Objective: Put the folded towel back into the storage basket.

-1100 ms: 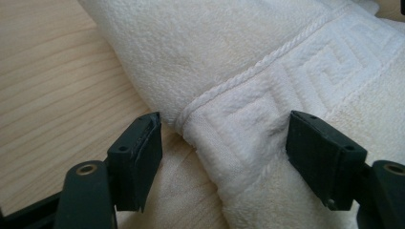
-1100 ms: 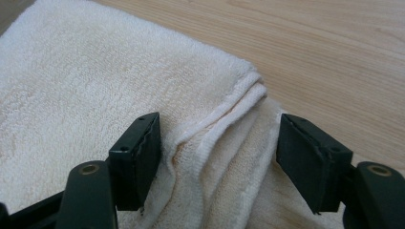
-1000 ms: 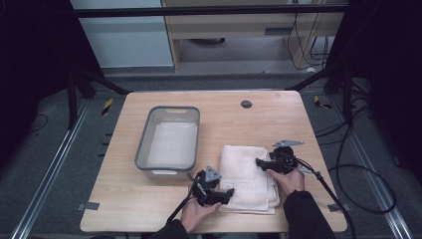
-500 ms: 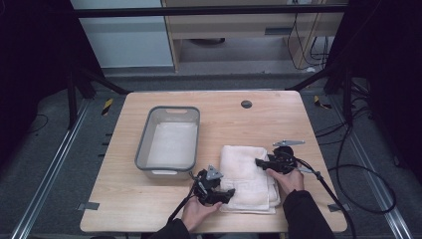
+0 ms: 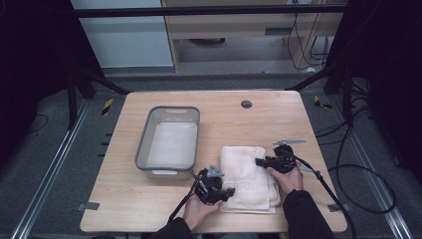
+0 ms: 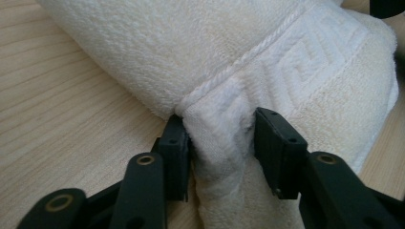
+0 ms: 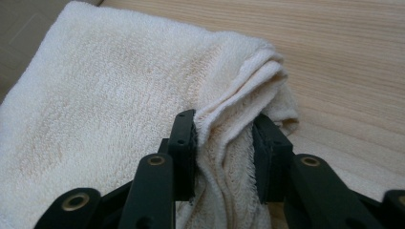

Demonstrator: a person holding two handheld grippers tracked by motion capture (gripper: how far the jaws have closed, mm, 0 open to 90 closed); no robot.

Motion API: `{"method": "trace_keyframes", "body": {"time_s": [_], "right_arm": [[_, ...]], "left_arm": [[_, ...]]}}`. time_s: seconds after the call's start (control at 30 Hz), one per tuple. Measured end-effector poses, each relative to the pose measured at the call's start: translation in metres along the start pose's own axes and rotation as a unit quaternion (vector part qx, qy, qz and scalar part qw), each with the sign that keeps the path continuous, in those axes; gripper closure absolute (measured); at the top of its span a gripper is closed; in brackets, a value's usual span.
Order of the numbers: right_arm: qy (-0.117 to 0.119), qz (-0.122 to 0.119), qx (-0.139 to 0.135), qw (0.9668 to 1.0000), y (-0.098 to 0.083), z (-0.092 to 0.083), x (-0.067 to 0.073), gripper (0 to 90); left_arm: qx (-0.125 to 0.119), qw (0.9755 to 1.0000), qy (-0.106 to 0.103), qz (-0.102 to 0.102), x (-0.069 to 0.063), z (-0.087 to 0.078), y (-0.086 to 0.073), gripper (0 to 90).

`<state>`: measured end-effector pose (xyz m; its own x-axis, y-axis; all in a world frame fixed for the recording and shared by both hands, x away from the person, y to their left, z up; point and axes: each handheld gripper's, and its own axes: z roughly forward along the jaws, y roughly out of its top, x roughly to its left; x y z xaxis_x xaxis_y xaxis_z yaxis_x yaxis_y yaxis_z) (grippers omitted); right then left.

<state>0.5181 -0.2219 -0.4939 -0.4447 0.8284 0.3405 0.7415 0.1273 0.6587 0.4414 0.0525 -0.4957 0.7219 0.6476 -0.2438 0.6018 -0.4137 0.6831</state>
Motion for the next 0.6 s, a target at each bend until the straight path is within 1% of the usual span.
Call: {"method": "trace_keyframes", "body": {"time_s": [0.03,0.07,0.13,0.17,0.23,0.27,0.37,0.4,0.47,0.5,0.6], "right_arm": [[0.002,-0.001,-0.001,1.0000,0.000,0.000,0.000,66.6],[0.003,-0.002,-0.001,1.0000,0.001,-0.001,0.001,68.1],[0.002,-0.004,-0.003,1.0000,0.002,-0.001,0.002,68.7],[0.002,-0.004,-0.003,1.0000,0.002,-0.001,0.002,68.7],[0.003,-0.005,-0.004,1.0000,0.003,-0.002,0.002,69.2],[0.004,-0.004,-0.005,1.0000,0.004,-0.004,0.003,69.5],[0.006,-0.003,-0.007,1.0000,0.005,-0.006,0.003,69.8],[0.008,-0.004,-0.009,0.9999,0.006,-0.008,0.004,69.8],[0.008,-0.009,-0.016,0.9998,0.008,-0.013,0.006,70.0],[0.008,-0.009,-0.016,0.9998,0.008,-0.013,0.006,70.0],[0.009,-0.018,-0.029,0.9994,0.011,-0.022,0.011,70.0]], "left_arm": [[0.000,1.0000,-0.001,0.001,0.000,0.000,0.000,59.6],[-0.003,1.0000,-0.004,0.000,0.001,-0.001,0.000,63.5],[-0.003,1.0000,-0.007,-0.003,0.001,-0.002,0.000,67.0],[-0.005,1.0000,-0.008,-0.003,0.002,-0.002,0.000,67.0],[-0.010,0.9998,-0.013,-0.010,0.003,-0.003,0.000,69.7],[-0.013,0.9998,-0.014,-0.009,0.003,-0.003,-0.001,70.7],[-0.019,0.9997,-0.014,-0.010,0.002,-0.005,-0.001,71.7],[-0.021,0.9997,-0.014,-0.004,0.002,-0.006,-0.001,72.0],[-0.027,0.9995,-0.016,-0.008,0.001,-0.008,-0.001,72.6],[-0.029,0.9994,-0.017,-0.003,0.001,-0.009,-0.001,72.6],[-0.037,0.9991,-0.021,-0.005,0.000,-0.012,-0.001,72.8]]}}
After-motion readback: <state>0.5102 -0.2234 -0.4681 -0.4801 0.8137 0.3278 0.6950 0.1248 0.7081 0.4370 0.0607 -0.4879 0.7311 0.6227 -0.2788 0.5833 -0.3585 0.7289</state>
